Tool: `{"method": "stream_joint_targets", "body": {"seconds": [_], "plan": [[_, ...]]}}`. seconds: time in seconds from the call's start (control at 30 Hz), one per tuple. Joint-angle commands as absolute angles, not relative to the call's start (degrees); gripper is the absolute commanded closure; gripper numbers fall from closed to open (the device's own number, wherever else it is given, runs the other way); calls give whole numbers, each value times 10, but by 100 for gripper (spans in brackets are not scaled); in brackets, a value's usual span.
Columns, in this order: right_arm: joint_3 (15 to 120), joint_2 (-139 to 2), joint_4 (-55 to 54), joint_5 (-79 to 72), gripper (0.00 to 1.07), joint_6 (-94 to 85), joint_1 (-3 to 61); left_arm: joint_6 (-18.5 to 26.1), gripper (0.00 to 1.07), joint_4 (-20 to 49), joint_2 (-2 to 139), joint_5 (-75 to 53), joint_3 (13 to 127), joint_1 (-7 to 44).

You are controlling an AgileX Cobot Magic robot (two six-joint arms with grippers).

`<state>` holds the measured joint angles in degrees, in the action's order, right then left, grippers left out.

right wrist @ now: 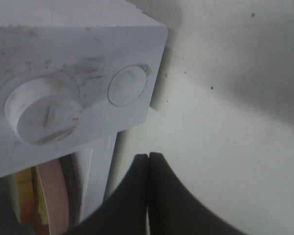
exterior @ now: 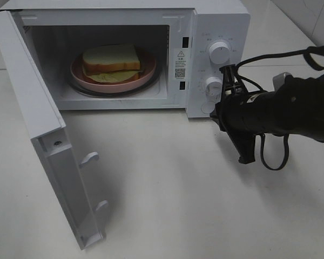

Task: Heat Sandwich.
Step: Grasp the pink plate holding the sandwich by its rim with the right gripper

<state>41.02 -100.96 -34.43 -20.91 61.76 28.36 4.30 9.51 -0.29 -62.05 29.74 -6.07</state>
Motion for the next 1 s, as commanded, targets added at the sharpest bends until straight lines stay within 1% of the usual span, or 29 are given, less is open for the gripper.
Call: {"method": "stream_joint_targets", "body": {"seconds": [0.03, 0.13, 0.27, 0.83, 0.87, 0.97, 1.0], "plan": [[408, -975, -339, -146, 106, 551, 281, 40, 9, 96, -13, -613, 296, -60], [409, -960, -339, -113, 106, 512, 281, 40, 9, 96, -13, -613, 296, -60], [409, -926, -338, -29, 105, 407, 281, 40, 9, 96, -13, -613, 296, -60], [410, -883, -338, 163, 102, 135, 281, 40, 9, 96, -13, -613, 296, -60], [410, -873, -338, 184, 101, 97, 281, 40, 9, 96, -13, -613, 296, -60], [410, -862, -338, 202, 101, 58, 281, 40, 9, 96, -13, -613, 296, -60], [410, -851, -338, 222, 100, 16, 281, 40, 9, 96, -13, -613, 296, -60]]}}
